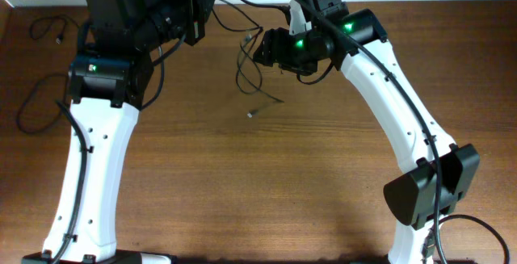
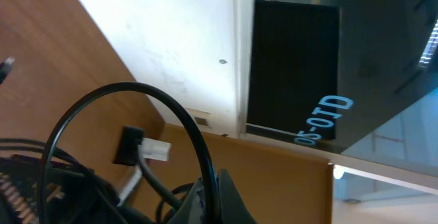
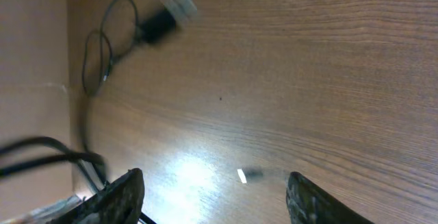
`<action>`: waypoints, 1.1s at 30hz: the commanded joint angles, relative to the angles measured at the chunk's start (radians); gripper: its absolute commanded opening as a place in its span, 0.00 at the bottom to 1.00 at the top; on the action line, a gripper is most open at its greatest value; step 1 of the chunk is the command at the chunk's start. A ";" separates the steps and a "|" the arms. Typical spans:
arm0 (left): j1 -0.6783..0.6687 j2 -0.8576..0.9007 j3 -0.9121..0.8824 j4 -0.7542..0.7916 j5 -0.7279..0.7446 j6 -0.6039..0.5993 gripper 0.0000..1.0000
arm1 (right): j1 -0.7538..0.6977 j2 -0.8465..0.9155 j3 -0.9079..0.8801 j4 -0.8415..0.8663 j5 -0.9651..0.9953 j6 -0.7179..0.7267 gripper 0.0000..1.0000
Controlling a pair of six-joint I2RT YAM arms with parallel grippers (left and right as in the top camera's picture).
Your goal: Untangle cables
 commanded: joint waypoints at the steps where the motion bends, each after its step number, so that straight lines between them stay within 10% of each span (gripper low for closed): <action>1: 0.009 -0.001 0.002 0.035 0.006 -0.095 0.00 | 0.039 0.045 -0.004 0.017 0.023 0.045 0.62; 10: 0.032 -0.001 0.002 0.017 -0.031 -0.094 0.00 | 0.015 0.054 -0.002 0.032 -0.069 0.044 0.55; 23: 0.055 -0.001 0.002 -0.007 -0.061 -0.095 0.00 | -0.068 0.003 0.000 0.046 -0.365 -0.054 0.70; 33: 0.055 -0.001 0.002 -0.008 -0.026 -0.126 0.00 | 0.074 0.025 -0.002 0.077 0.039 -0.005 0.72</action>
